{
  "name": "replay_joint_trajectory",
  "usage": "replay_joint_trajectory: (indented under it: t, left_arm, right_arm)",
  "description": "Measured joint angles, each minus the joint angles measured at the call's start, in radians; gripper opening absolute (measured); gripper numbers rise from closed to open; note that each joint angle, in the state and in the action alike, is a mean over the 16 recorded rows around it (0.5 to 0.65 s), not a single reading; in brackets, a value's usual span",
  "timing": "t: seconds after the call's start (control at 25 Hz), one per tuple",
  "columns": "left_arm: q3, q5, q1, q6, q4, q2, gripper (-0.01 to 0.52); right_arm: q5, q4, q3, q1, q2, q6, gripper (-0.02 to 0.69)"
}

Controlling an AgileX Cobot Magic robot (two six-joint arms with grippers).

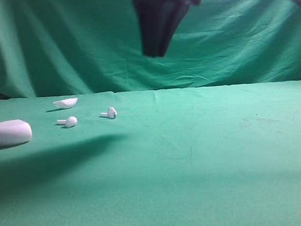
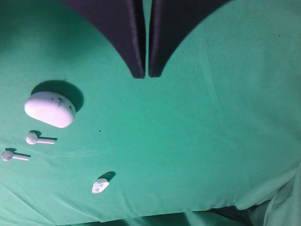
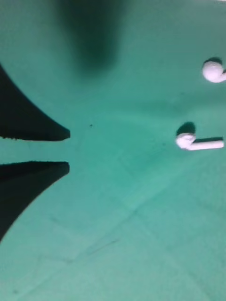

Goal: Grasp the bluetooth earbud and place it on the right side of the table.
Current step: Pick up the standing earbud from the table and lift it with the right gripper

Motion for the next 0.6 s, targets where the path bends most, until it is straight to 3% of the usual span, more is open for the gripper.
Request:
replay_joint_trajectory:
  t: [0.36,0.6]
  left_arm:
    - [0.0,0.0,0.0,0.0,0.0,0.0,0.0]
    - [0.0,0.0,0.0,0.0,0.0,0.0,0.0]
  right_arm:
    - [0.032,-0.003,-0.302,0.062,0.29,0.024,0.312]
    - [0.034,-0.01,-0.407,0.075,0.396,0.052,0.391]
